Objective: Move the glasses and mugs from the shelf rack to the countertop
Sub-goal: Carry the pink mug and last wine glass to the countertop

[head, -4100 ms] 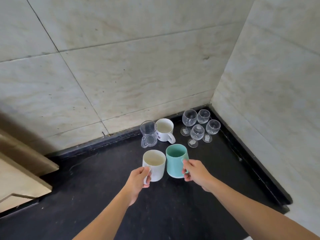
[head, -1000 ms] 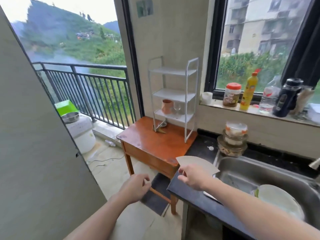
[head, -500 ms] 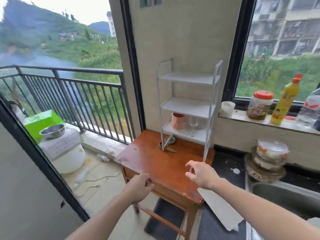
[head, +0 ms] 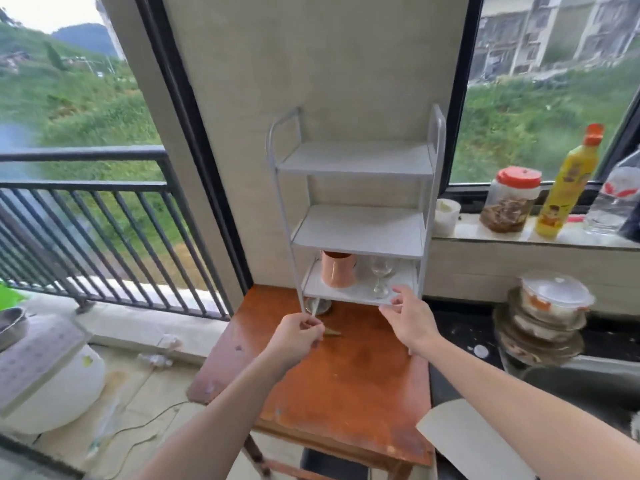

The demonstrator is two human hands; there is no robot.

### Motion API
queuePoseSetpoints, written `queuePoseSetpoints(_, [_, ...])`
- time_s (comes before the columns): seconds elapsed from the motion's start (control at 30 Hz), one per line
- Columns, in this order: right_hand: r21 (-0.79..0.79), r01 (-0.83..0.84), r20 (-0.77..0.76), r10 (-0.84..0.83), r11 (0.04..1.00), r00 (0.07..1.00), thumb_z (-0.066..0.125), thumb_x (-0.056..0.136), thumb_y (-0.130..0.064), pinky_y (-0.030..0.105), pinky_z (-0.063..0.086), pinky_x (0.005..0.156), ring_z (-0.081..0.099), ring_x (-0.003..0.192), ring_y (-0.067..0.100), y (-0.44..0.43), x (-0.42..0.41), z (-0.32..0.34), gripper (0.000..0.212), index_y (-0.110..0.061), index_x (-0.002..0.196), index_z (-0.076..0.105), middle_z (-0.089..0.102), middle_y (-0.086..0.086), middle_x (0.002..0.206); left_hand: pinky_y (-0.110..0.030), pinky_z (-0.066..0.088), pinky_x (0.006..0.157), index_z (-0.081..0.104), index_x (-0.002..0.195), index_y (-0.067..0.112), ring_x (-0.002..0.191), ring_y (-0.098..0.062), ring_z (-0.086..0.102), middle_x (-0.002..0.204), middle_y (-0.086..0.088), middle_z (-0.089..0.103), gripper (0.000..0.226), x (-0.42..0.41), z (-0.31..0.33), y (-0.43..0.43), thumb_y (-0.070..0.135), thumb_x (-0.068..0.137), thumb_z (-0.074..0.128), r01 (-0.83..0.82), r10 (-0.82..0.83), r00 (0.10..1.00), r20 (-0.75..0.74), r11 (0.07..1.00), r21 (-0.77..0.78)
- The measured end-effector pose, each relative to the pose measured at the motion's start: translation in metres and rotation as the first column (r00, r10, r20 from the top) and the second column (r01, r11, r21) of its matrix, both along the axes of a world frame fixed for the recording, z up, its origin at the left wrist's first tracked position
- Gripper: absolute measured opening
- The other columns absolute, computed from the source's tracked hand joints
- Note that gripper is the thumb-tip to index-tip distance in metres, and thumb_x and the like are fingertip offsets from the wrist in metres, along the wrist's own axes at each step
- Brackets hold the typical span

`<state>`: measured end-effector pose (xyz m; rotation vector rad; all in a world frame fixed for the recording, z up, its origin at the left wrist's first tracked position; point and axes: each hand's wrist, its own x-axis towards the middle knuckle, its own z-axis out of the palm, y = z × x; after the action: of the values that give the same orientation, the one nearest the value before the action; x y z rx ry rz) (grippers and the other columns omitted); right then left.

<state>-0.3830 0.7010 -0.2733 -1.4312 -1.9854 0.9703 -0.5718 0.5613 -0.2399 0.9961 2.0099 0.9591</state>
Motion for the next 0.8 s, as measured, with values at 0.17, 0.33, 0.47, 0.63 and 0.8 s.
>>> queuePoseSetpoints(0.17, [-0.109,0.168,-0.184,-0.186,0.980,0.965,0.067,0.087,-0.043,0.041,0.048,0.097,0.054,0.121,0.023,0.048,-0.037,-0.017,0.069,-0.025,0.144,0.035,0.052,0.000,0.136,-0.032,0.055,0.070,0.066,0.101,0.016,0.079,-0.016,0.064,0.093,-0.004,0.070,0.017,-0.020,-0.008,0.079,0.026,0.088,0.063,-0.061,0.059,0.997,0.049,0.997,0.042])
queuePoseSetpoints(0.33, [-0.196,0.169,-0.368,-0.232,0.966,0.900,0.076,0.083,-0.035,0.020,0.043,0.075,0.056,0.103,0.009,0.073,-0.051,-0.027,0.047,-0.031,0.118,0.045,0.056,-0.020,0.105,-0.030,0.048,0.076,0.057,0.109,0.020,0.085,-0.016,0.061,0.100,0.002,0.065,0.026,-0.030,-0.027,0.132,0.035,0.089,0.061,-0.091,0.085,0.992,0.095,0.994,0.059])
queuePoseSetpoints(0.47, [-0.194,0.116,-0.387,-0.184,0.974,0.904,0.079,0.080,-0.029,0.038,0.057,0.082,0.064,0.096,0.020,0.084,-0.056,-0.023,0.035,-0.014,0.105,0.059,0.064,0.000,0.096,-0.034,0.049,0.080,0.063,0.099,0.016,0.092,-0.015,0.062,0.095,0.002,0.067,0.017,-0.032,-0.040,0.154,0.026,0.085,0.065,-0.135,0.112,0.976,0.185,0.984,0.114])
queuePoseSetpoints(0.63, [-0.191,0.053,-0.446,-0.134,0.980,0.885,0.080,0.079,-0.021,0.033,0.056,0.074,0.065,0.085,0.022,0.091,-0.057,-0.020,0.024,-0.015,0.096,0.065,0.066,0.002,0.088,-0.030,0.046,0.072,0.068,0.078,0.020,0.084,-0.016,0.063,0.082,0.000,0.070,0.005,-0.036,-0.045,0.161,0.016,0.080,0.065,-0.165,0.128,0.963,0.238,0.976,0.139])
queuePoseSetpoints(0.8, [-0.211,0.012,-0.435,-0.105,0.977,0.894,0.081,0.079,-0.031,0.026,0.058,0.063,0.066,0.092,0.022,0.084,-0.061,-0.021,0.039,-0.017,0.108,0.059,0.065,0.003,0.101,-0.027,0.046,0.063,0.066,0.080,0.012,0.074,-0.018,0.060,0.076,-0.004,0.068,0.013,-0.038,-0.045,0.149,0.021,0.088,0.061,-0.189,0.159,0.966,0.203,0.973,0.137])
